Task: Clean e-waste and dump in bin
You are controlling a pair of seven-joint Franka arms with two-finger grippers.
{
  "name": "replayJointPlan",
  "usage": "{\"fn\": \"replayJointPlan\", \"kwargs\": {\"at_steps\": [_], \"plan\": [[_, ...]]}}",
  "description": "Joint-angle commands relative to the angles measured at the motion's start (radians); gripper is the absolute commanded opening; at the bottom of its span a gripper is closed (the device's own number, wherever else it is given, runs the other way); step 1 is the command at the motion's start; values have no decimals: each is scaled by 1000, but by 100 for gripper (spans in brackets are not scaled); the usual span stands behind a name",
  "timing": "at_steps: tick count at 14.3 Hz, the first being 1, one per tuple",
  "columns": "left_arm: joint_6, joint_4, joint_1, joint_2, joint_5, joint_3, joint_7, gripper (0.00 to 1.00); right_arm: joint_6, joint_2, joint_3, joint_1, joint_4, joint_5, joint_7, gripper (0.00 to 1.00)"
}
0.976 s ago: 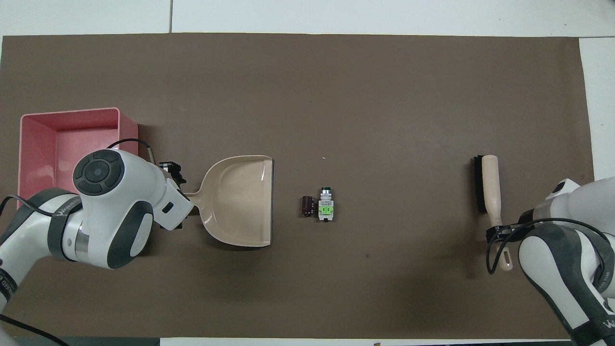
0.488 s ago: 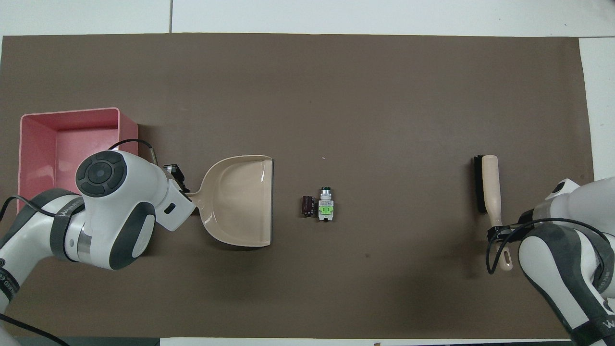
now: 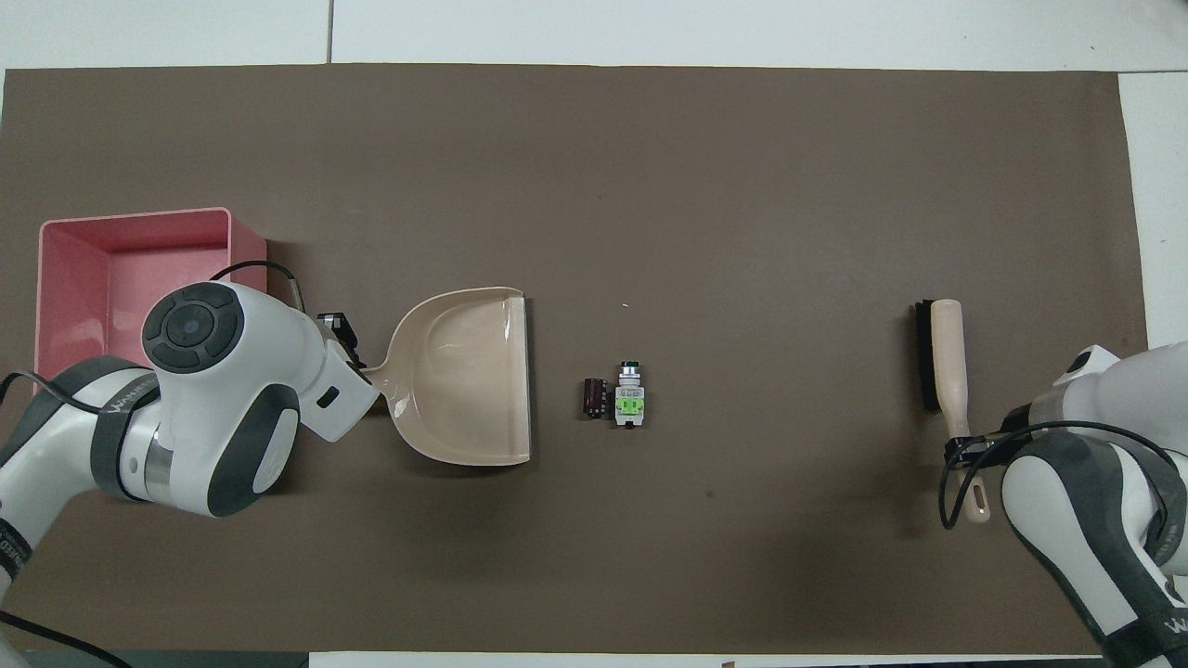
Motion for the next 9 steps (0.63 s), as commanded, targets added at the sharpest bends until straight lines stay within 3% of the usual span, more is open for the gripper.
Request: {"fn": "replayJointPlan", "kwargs": {"at_steps": [1, 3, 6, 9], "plan": [[-43, 39, -17, -2, 13, 13, -4, 0, 6, -11, 4, -11, -14, 15, -22, 11], [-40, 42, -61, -2, 68, 13, -19, 0, 6, -11, 4, -8, -12, 15, -22, 0], [-50, 43, -84, -1, 157, 11, -111, 0, -21, -7, 7, -3, 14, 14, -23, 0], [-57, 43, -138, 22, 178, 11, -113, 0, -154, 25, 19, 38, 157, 14, -16, 0]]}}
